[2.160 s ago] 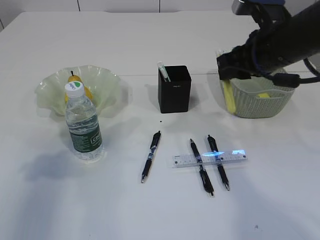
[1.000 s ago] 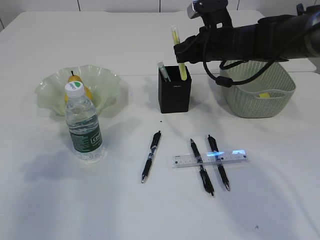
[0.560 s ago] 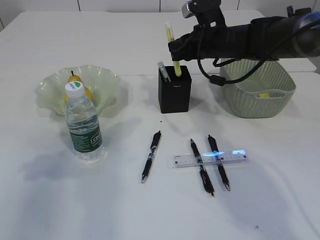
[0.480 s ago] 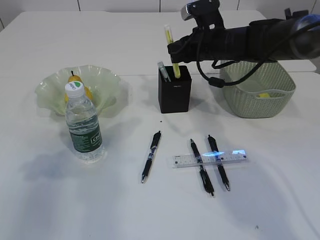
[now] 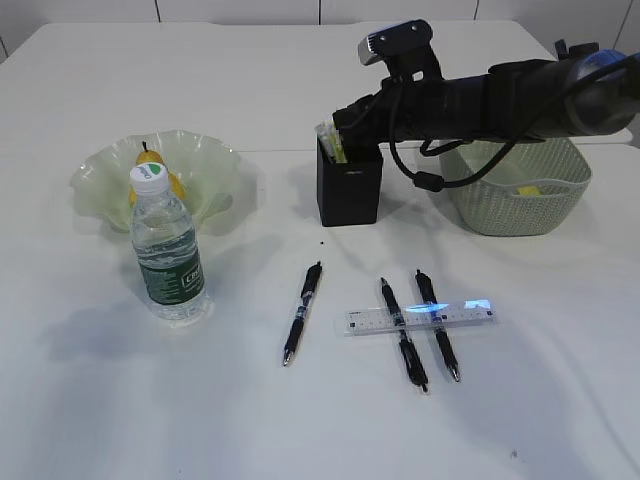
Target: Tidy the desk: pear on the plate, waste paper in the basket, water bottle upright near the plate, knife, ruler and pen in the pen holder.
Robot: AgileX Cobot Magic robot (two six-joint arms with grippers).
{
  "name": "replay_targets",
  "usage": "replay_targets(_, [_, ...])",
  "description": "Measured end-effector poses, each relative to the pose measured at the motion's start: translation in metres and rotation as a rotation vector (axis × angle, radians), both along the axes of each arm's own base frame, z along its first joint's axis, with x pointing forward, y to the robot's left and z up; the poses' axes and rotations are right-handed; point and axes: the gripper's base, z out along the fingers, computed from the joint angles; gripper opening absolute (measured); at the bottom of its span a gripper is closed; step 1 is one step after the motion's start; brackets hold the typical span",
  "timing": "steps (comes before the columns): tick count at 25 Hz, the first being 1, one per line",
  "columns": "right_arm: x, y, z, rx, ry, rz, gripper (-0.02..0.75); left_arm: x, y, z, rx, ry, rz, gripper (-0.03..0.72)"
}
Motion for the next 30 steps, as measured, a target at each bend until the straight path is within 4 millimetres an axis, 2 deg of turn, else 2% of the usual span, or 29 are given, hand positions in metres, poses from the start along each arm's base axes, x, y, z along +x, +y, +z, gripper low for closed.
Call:
replay_targets(5, [0.0, 0.0, 0.0, 0.0, 0.001, -0.003, 0.269, 0.0, 0.0, 0.0, 0.0, 0.0, 0.0, 0.516])
replay_targets(11, [0.0, 0.0, 0.002, 0.042, 0.027, -0.021, 0.284, 0.0, 0.0, 0.0, 0.0, 0.0, 0.0, 0.516])
replay_targets(20, [-0.016, -0.005, 0.06, 0.056, 0.027, -0.041, 0.284, 0.0, 0.0, 0.0, 0.0, 0.003, 0.0, 0.516])
replay_targets(24, [-0.031, -0.004, 0.076, 0.039, 0.114, 0.012, 0.284, 0.0, 0.0, 0.0, 0.0, 0.004, 0.0, 0.512])
replay_targets(30, [-0.057, -0.011, 0.105, -0.026, 0.251, -0.003, 0.284, -0.001, 0.0, 0.0, 0.0, 0.006, 0.0, 0.51])
